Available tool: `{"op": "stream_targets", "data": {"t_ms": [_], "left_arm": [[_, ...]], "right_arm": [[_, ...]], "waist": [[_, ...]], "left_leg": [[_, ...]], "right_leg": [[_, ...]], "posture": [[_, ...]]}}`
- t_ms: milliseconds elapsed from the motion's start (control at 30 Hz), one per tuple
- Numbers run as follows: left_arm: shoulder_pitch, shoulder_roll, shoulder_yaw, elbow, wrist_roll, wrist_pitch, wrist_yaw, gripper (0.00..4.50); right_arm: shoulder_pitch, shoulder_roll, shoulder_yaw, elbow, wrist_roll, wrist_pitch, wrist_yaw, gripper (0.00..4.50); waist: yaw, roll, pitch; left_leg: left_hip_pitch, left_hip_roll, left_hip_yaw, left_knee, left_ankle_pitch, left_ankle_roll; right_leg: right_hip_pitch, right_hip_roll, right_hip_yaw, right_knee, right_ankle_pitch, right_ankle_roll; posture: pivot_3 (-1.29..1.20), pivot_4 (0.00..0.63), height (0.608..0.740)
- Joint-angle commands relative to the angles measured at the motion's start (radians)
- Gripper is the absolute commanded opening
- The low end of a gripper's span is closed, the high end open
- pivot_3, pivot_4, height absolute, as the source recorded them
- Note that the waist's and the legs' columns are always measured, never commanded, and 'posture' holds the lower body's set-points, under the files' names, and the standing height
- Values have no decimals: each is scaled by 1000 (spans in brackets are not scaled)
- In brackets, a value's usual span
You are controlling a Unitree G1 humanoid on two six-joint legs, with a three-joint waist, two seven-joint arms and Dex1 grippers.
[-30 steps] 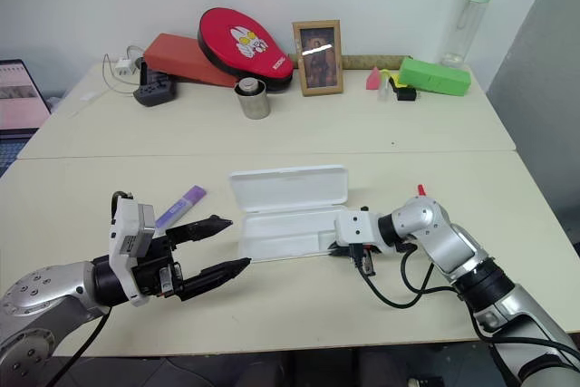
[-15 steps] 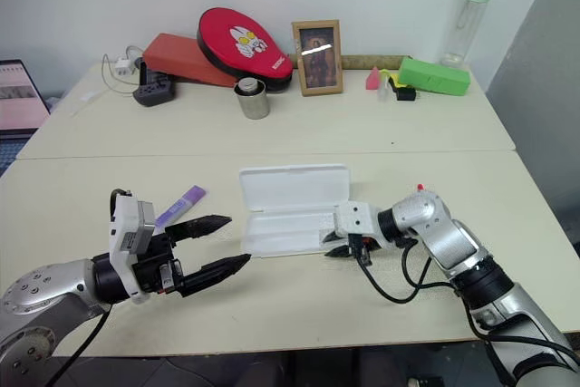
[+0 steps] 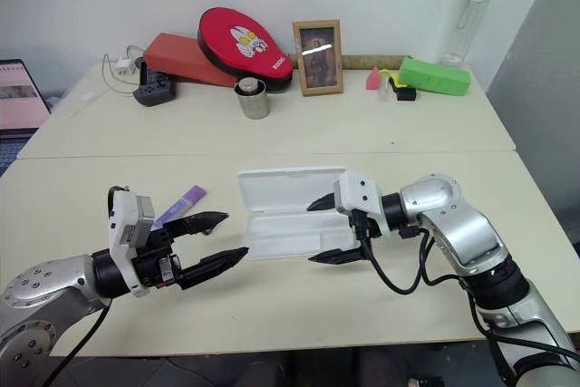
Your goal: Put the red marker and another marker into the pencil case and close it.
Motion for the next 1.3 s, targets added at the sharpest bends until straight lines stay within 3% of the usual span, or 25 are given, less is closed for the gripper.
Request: {"op": "stream_targets", "data": {"t_ms": [33,167,333,400,667,900,1033,1300], "left_arm": [[-8,8,19,-5,-7,-9,-7,4500],[-59,-2,-43,-18,11,-31,-17,4500],[-234,-48,-208,2,55,-48,-27,4500],[-278,-59,-249,19,71,-54,-46,4500],[-446,-164,-452,132,215,-134,-92,4500],[-513,-241,-496,196,264,-165,-98,4500],[-533,-266,-500,206,266,-162,-97,4500],[-558,-291,-501,227,300,-177,-92,4500]], "right_arm": [[22,-30,-81,-37,27,61,-64,4453],[47,-73,-184,-9,-15,167,-228,4453],[96,-164,-272,23,-152,501,-513,4453],[103,-136,-306,40,-180,577,-612,4453],[189,14,-383,35,-199,679,-802,4453],[246,56,-376,-7,-191,713,-845,4453],[249,72,-401,0,-159,726,-837,3705],[237,84,-420,17,-128,733,-838,1550]], "waist": [[0,0,0],[2,0,0],[19,0,0],[23,0,0],[7,1,0],[2,2,-1],[1,1,-1],[1,1,-1]], "left_leg": [[0,0,0,0,0,0],[0,0,0,0,0,0],[-2,-2,1,0,0,0],[-3,-2,2,0,0,0],[-3,-1,5,0,0,0],[-3,-1,5,1,0,0],[-3,-1,5,1,0,0],[-2,-1,5,1,0,0]], "right_leg": [[0,0,0,0,0,0],[0,0,0,0,0,0],[0,0,0,0,0,0],[-1,0,0,-1,0,0],[-2,3,0,1,0,0],[-2,3,0,1,1,1],[-1,3,0,1,1,1],[0,3,0,0,1,1]], "posture": [[0,150,740],[0,150,740],[0,150,740],[0,150,740],[0,150,740],[0,150,740],[0,150,740],[0,150,740]]}}
